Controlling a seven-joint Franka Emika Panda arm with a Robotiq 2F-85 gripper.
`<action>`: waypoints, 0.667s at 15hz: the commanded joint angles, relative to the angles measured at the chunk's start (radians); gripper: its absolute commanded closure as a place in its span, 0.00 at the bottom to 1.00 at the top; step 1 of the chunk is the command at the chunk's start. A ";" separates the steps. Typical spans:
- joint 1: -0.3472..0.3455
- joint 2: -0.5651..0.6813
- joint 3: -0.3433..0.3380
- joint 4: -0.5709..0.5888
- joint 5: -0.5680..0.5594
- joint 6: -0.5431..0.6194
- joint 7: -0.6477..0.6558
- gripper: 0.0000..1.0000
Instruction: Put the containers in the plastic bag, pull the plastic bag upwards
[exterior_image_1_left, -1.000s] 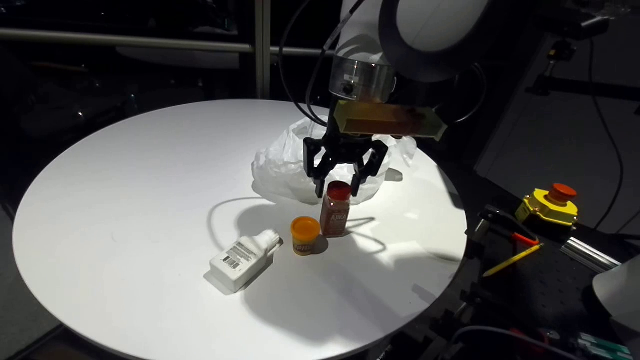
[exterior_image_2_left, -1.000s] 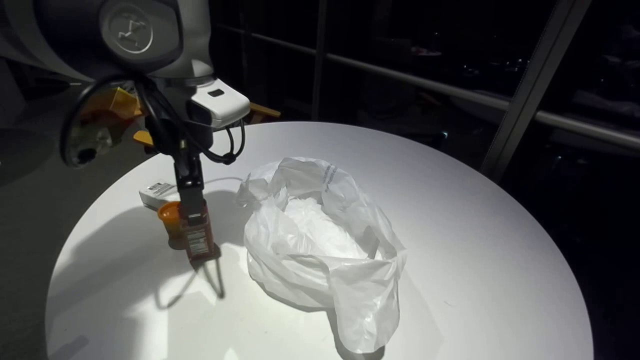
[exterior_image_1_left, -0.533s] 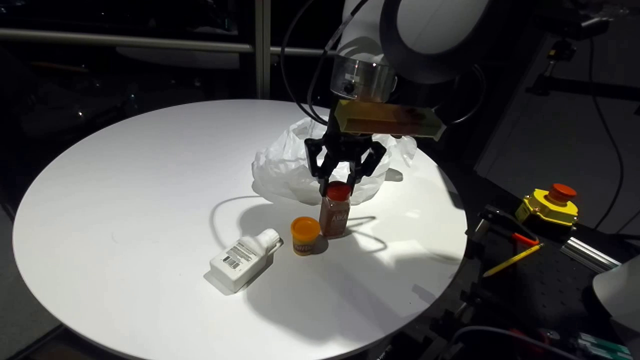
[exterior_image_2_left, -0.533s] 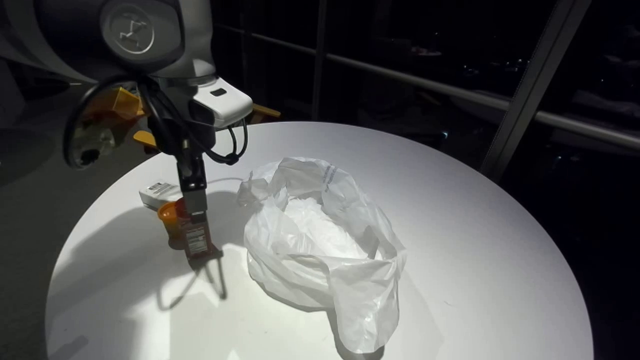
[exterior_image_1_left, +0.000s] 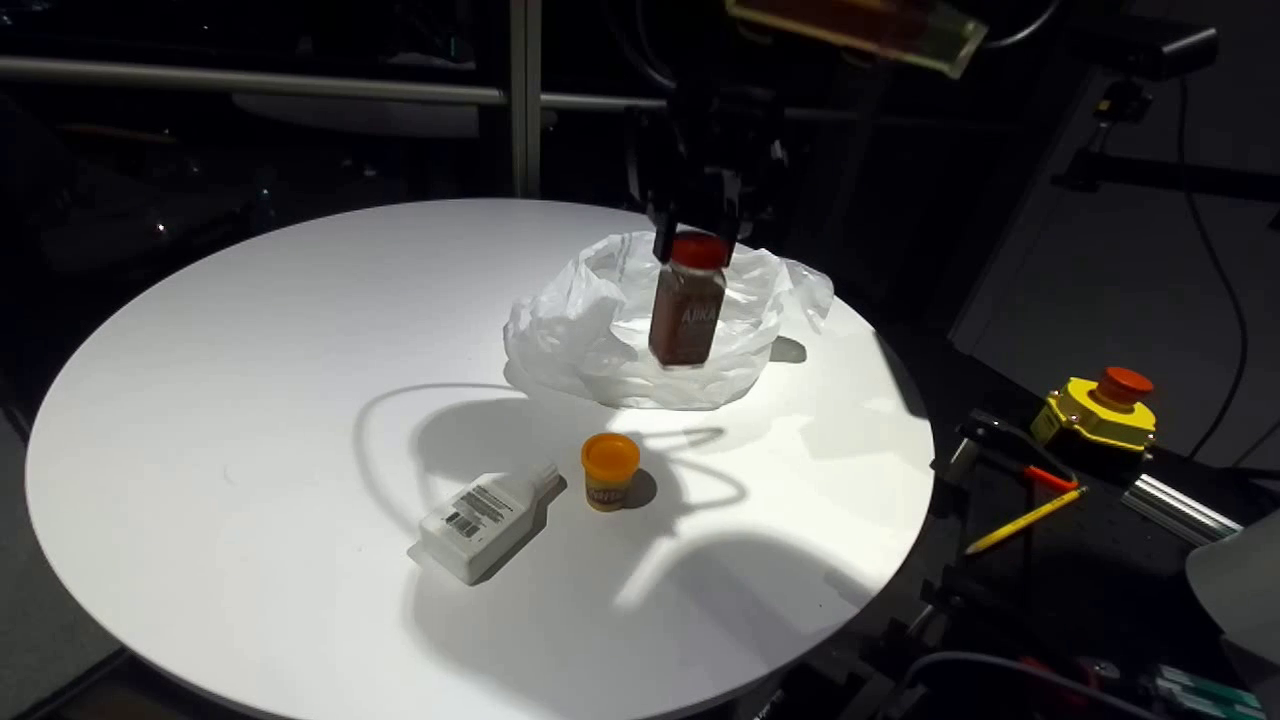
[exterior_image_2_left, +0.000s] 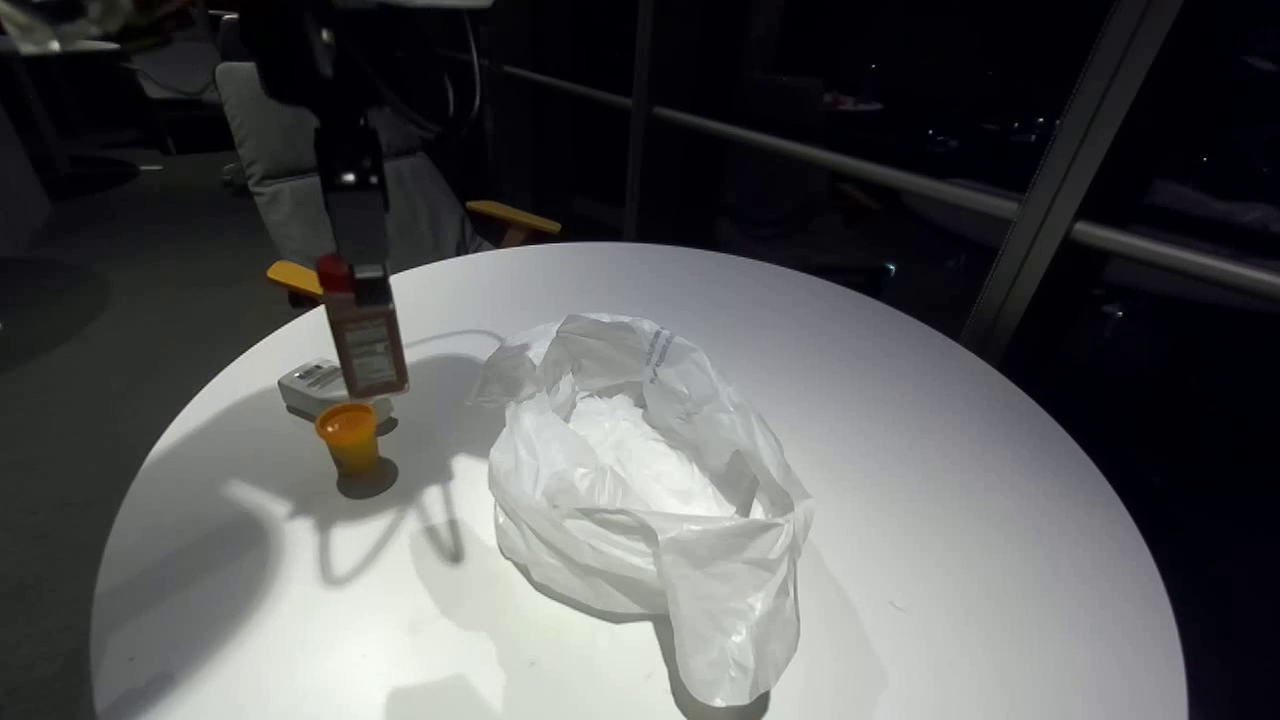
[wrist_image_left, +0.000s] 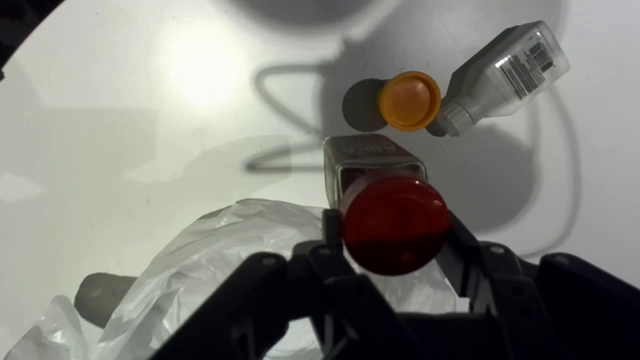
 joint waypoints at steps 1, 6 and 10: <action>-0.053 -0.045 -0.013 0.092 -0.003 -0.074 -0.027 0.76; -0.109 0.098 -0.041 0.245 -0.041 -0.069 -0.016 0.76; -0.120 0.205 -0.082 0.318 -0.061 -0.106 -0.024 0.76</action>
